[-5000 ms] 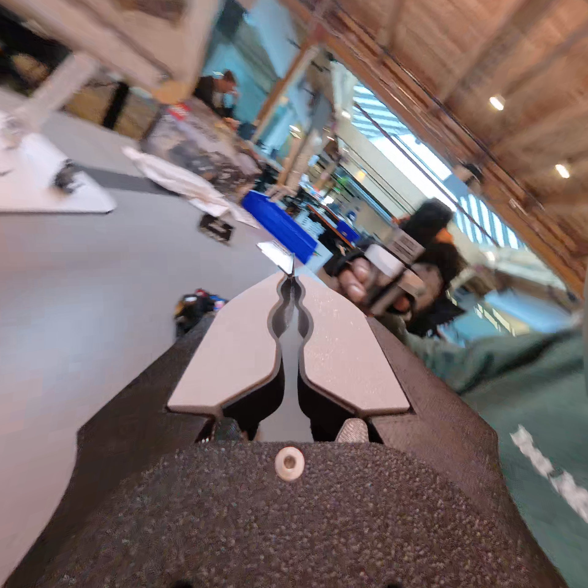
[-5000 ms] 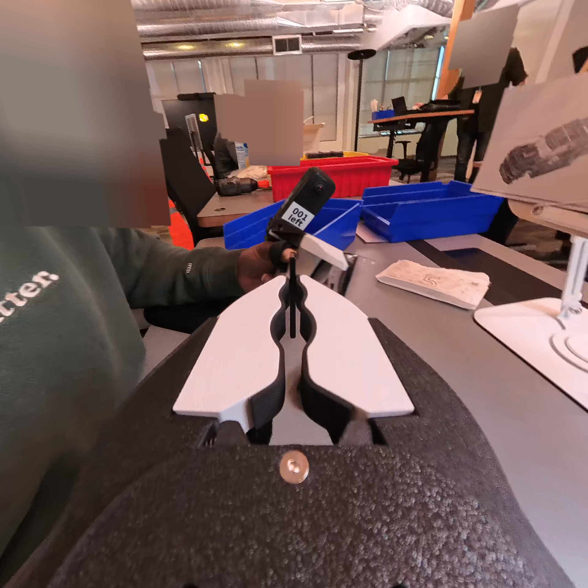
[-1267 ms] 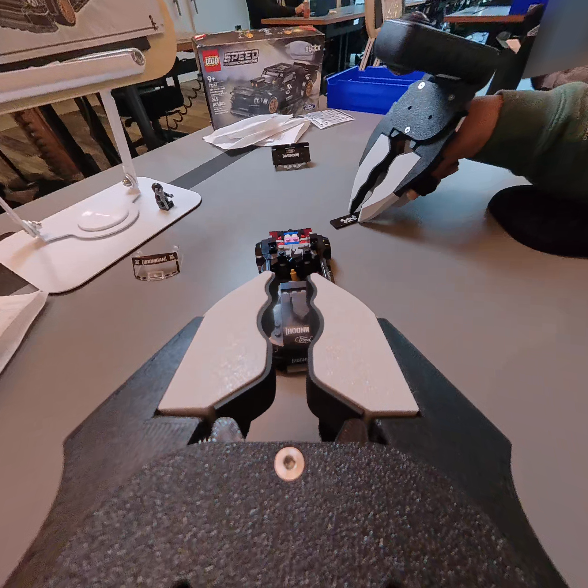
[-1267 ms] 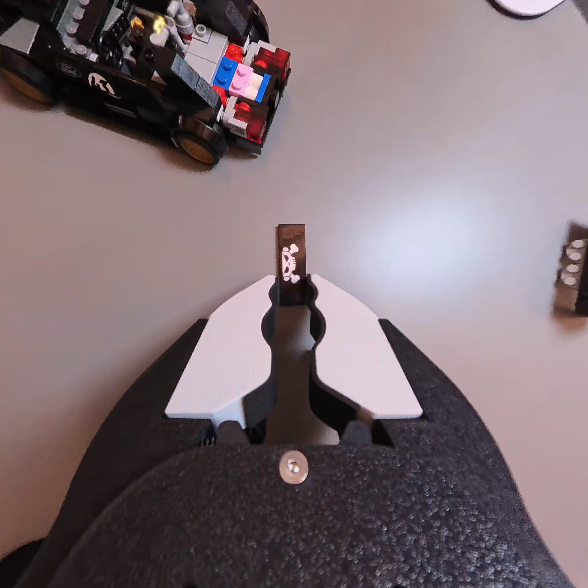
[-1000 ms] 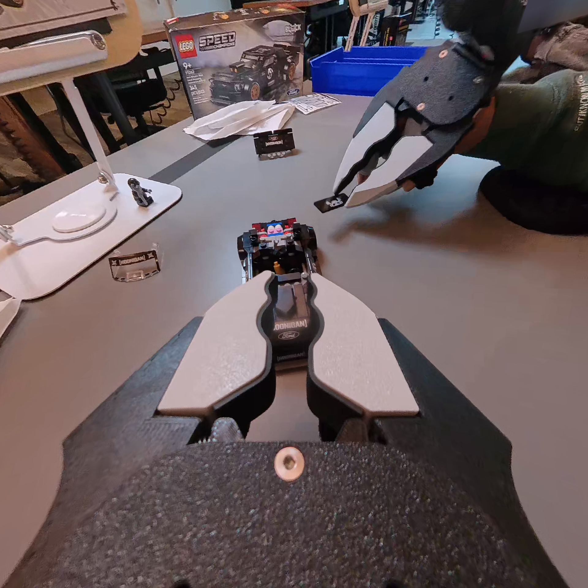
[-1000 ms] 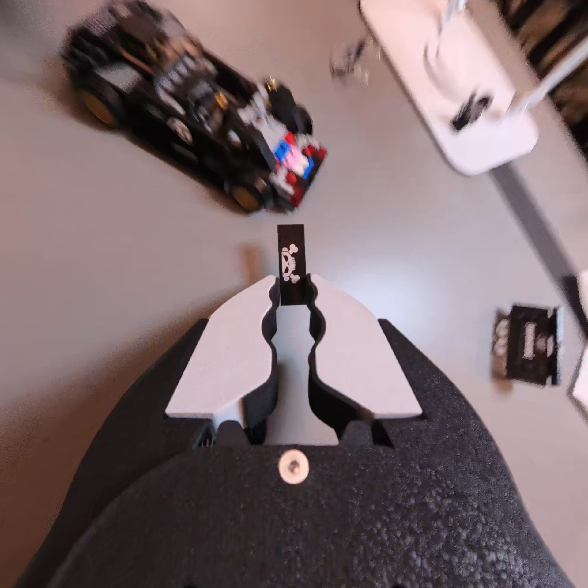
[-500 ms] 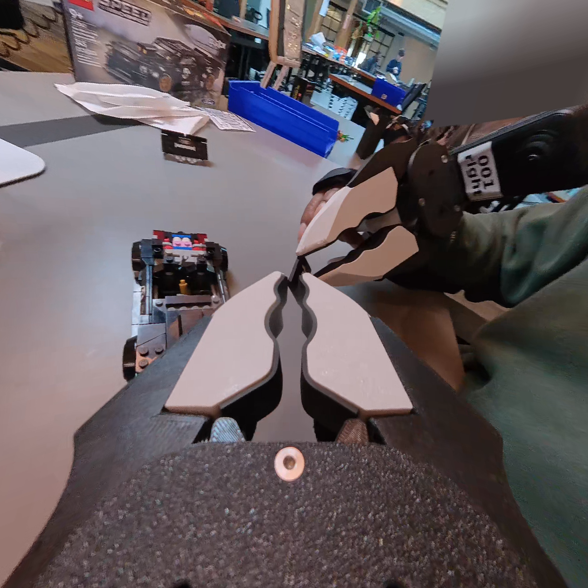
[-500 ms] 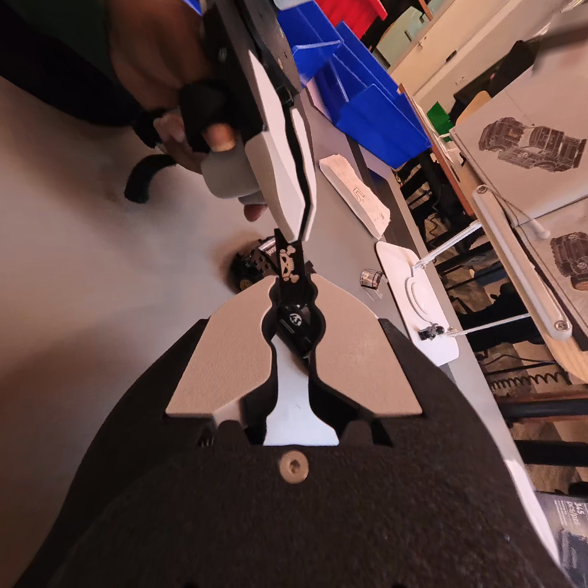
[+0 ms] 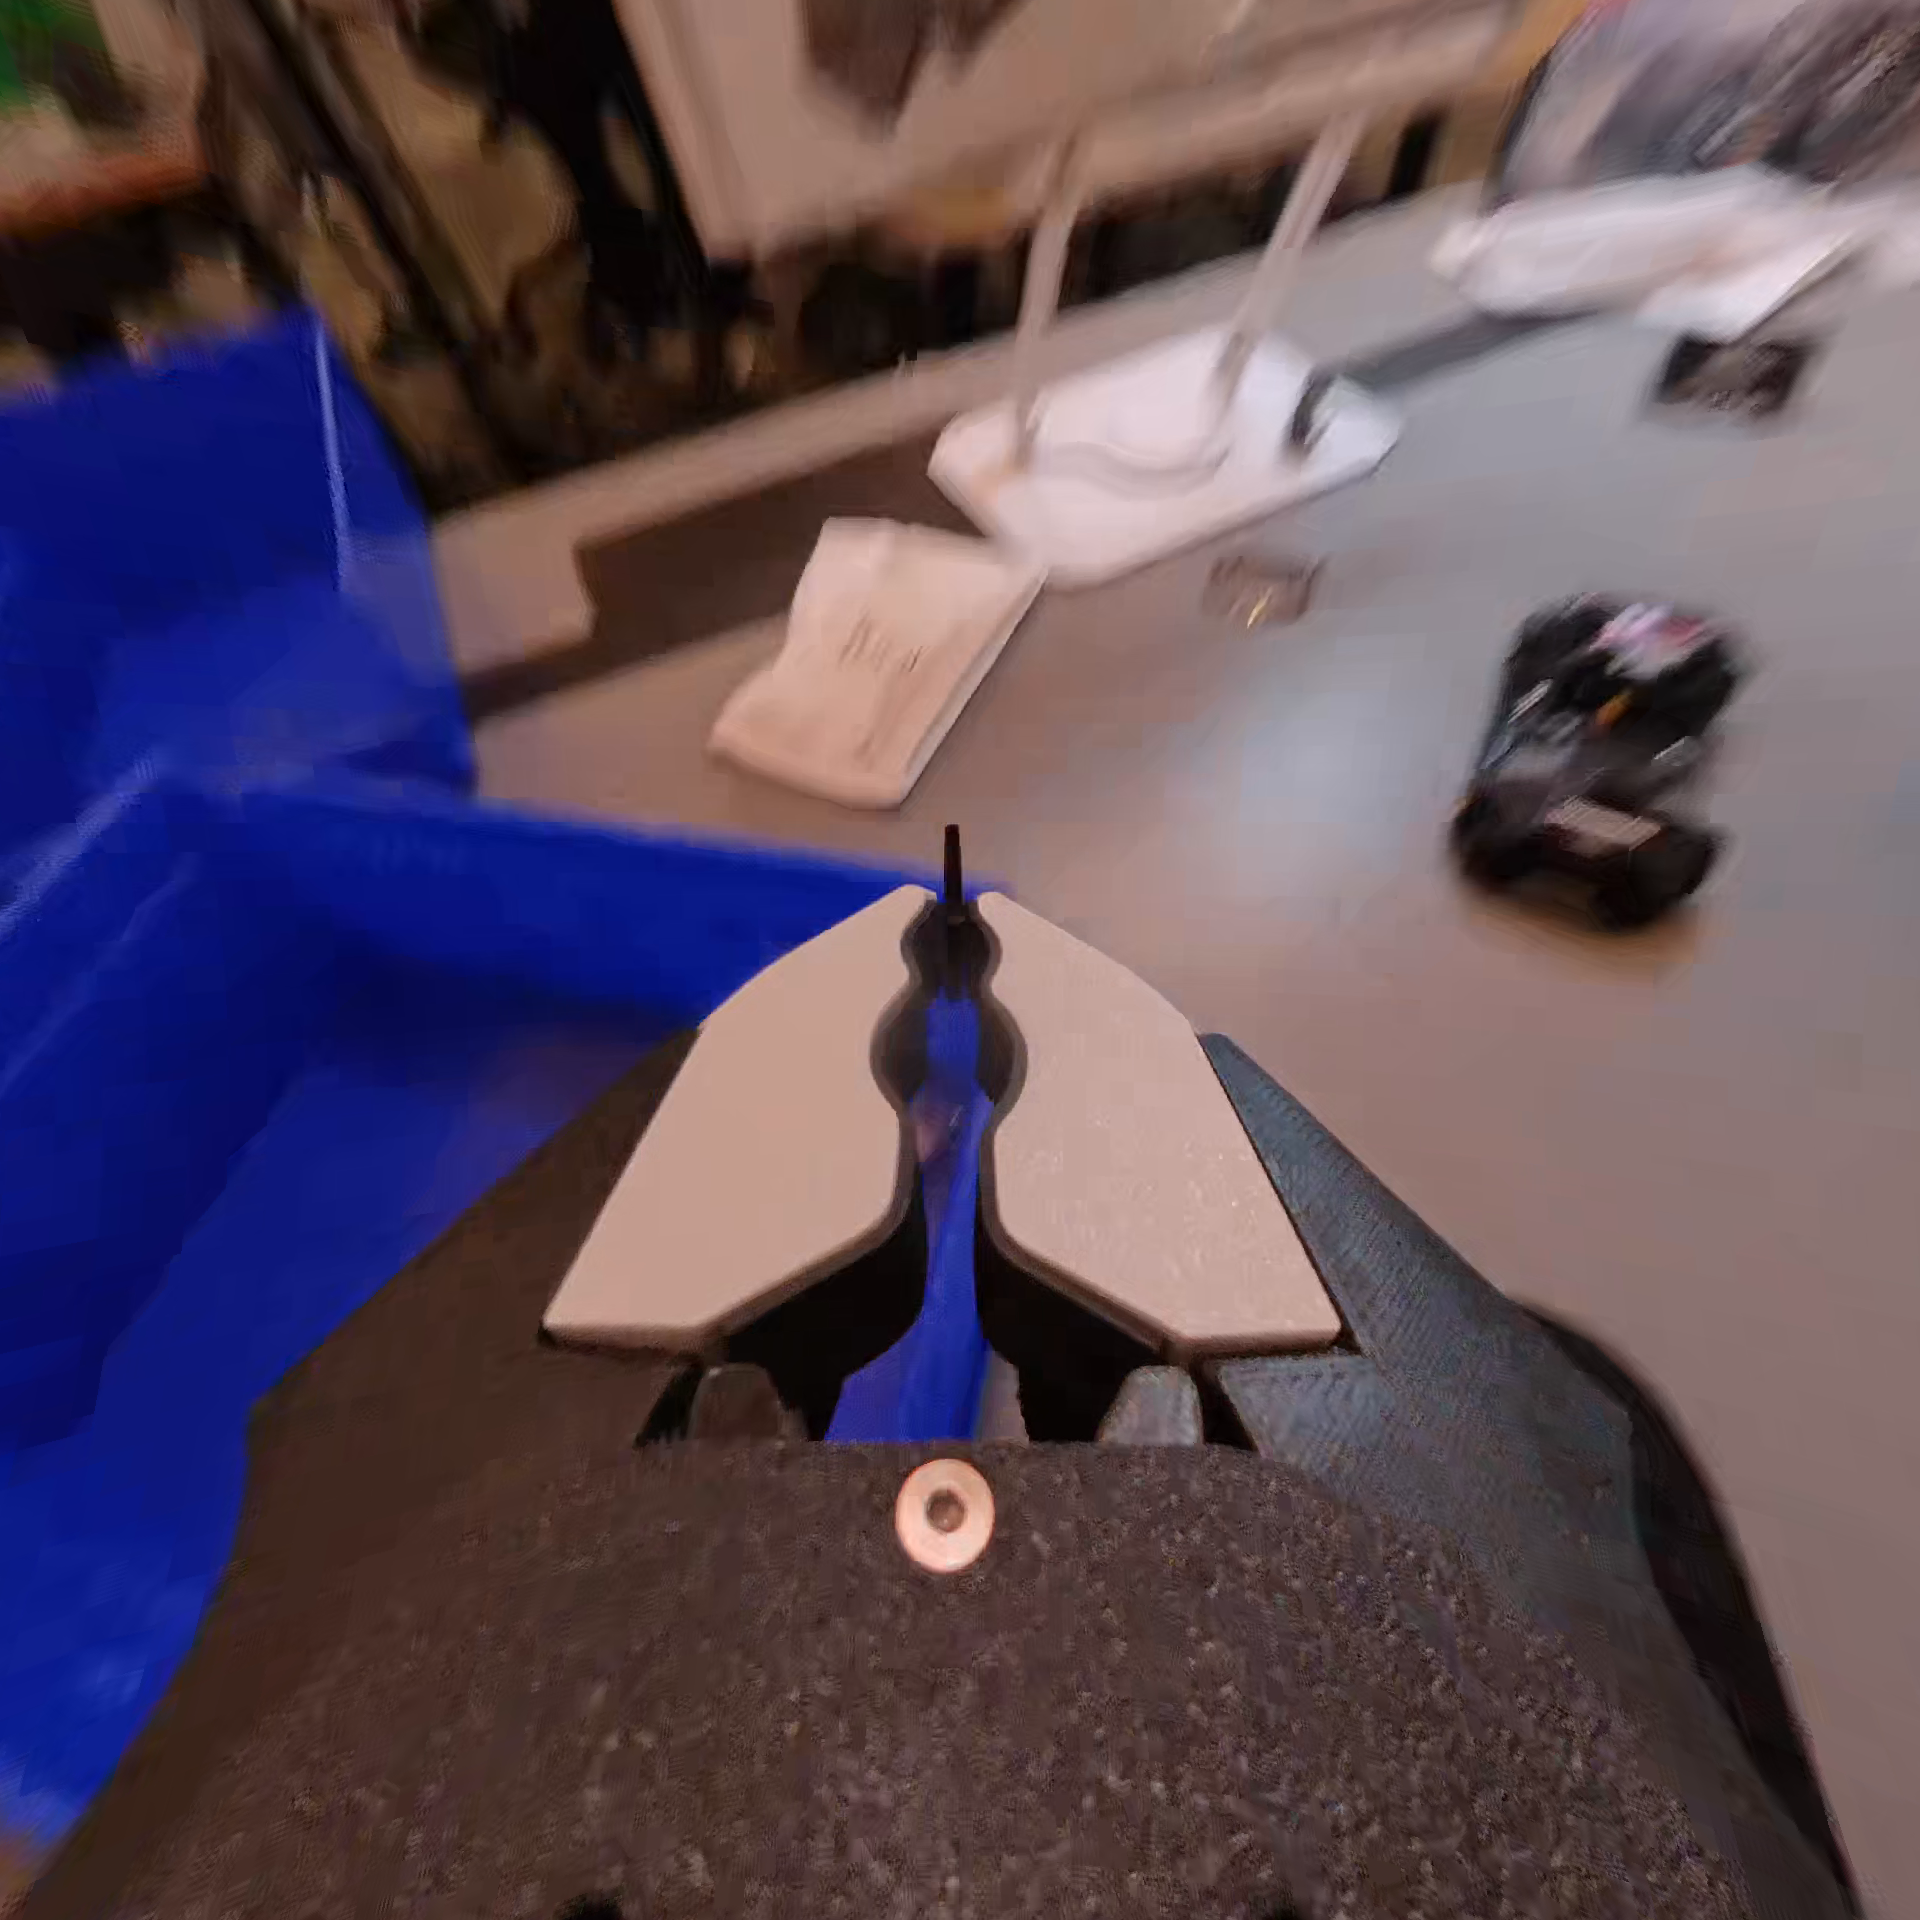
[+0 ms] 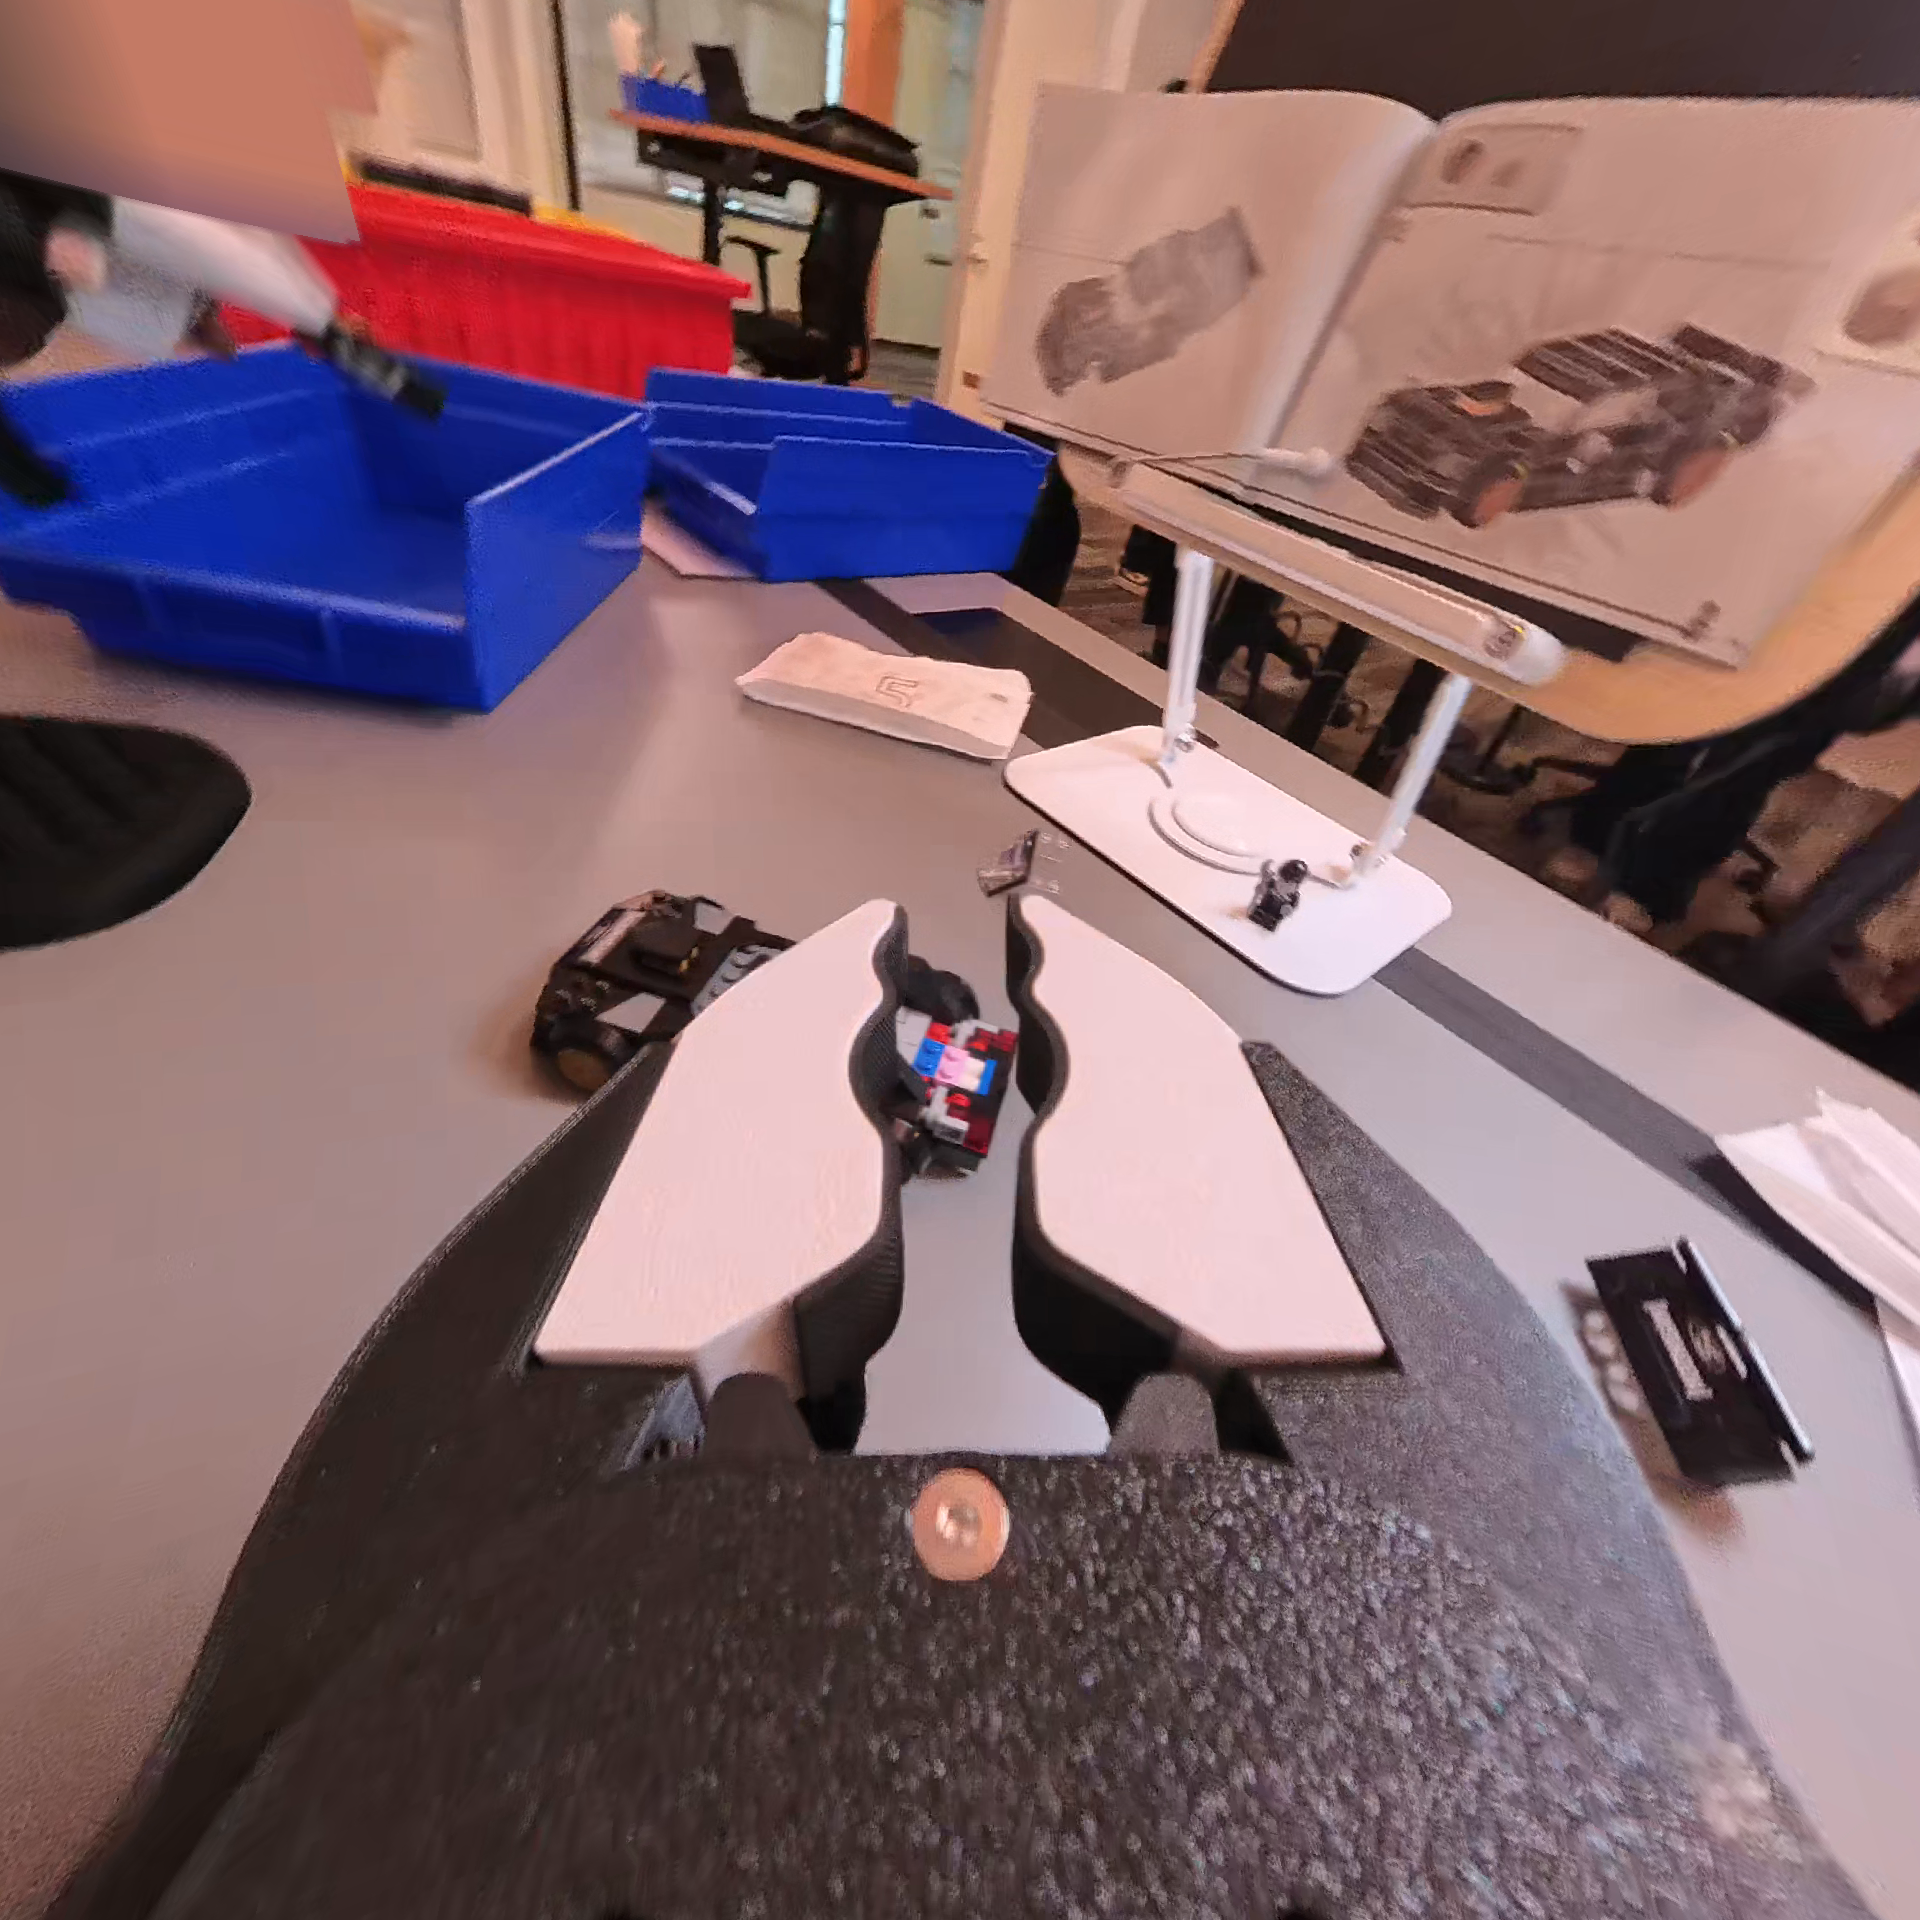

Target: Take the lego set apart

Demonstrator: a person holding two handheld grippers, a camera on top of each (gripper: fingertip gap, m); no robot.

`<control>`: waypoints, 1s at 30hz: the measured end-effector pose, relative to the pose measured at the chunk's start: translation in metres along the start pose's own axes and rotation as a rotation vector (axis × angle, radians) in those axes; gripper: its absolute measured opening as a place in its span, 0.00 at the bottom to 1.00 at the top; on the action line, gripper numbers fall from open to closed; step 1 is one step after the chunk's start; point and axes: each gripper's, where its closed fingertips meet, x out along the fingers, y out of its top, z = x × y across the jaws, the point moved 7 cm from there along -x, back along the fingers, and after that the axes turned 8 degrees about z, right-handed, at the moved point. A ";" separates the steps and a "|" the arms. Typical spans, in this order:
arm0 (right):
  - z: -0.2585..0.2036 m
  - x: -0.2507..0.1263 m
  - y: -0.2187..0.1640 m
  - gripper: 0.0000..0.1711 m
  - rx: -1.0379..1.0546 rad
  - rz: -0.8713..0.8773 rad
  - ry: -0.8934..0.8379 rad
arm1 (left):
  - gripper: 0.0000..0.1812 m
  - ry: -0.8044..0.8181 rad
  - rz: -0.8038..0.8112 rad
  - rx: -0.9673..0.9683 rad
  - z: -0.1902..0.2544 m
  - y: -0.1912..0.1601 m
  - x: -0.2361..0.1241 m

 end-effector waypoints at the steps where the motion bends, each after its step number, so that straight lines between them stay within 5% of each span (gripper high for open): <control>1: 0.004 -0.001 -0.002 0.10 0.027 0.000 -0.020 | 0.02 0.025 -0.066 -0.019 -0.009 -0.015 0.002; 7: 0.011 -0.002 -0.008 0.10 0.077 -0.013 -0.052 | 0.02 0.035 -0.209 -0.123 -0.022 -0.065 0.024; 22: -0.001 0.007 -0.021 0.10 0.041 -0.076 0.000 | 0.07 0.073 -0.257 -0.140 -0.029 -0.075 0.035; 30: -0.004 0.008 -0.024 0.10 0.028 -0.087 0.003 | 0.14 0.028 -0.113 0.023 0.002 -0.039 0.028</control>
